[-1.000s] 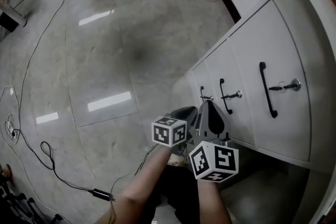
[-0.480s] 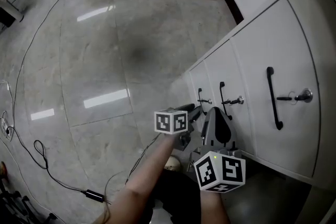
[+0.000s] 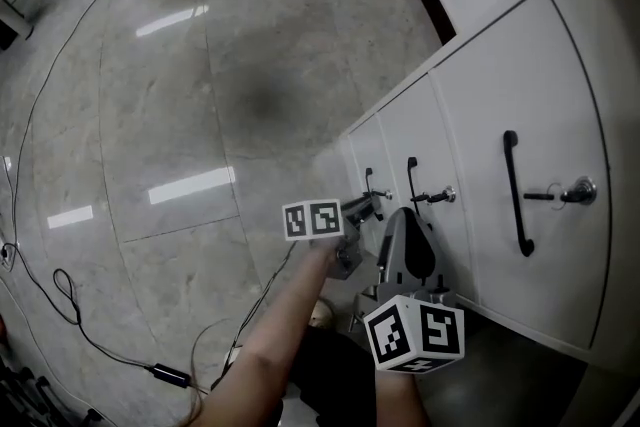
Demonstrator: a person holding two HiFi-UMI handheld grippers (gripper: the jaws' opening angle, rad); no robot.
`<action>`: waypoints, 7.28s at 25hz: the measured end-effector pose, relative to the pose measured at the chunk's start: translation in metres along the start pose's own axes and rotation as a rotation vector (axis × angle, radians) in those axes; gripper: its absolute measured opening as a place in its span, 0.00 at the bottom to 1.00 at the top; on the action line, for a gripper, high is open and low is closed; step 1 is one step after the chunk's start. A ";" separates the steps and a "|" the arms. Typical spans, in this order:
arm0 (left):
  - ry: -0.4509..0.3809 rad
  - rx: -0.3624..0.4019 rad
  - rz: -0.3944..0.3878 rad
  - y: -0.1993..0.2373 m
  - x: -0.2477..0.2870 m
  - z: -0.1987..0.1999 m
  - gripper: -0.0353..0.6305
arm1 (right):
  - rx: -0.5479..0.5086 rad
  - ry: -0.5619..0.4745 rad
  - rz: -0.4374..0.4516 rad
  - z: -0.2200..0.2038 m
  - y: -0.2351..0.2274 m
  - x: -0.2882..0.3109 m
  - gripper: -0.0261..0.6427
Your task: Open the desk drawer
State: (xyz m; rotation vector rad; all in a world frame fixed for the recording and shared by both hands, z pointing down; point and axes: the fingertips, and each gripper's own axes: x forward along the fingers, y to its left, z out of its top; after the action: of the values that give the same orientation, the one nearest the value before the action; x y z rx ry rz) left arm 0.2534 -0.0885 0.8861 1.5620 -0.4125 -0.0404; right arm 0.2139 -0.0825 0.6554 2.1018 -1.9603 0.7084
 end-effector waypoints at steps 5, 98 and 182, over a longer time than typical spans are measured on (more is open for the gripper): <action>-0.003 0.026 -0.049 -0.008 0.001 0.000 0.09 | -0.005 0.002 -0.005 0.000 0.000 -0.002 0.06; -0.123 0.069 0.338 0.105 -0.199 0.007 0.10 | -0.078 0.165 0.263 -0.062 0.122 -0.001 0.06; -0.012 0.376 0.216 -0.212 -0.134 0.026 0.07 | -0.073 0.028 0.074 0.094 0.057 -0.092 0.06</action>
State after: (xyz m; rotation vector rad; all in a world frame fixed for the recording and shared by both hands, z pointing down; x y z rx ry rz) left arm 0.1704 -0.0803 0.6481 1.8772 -0.6226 0.2059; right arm 0.1775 -0.0487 0.5206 1.9765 -2.0267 0.6644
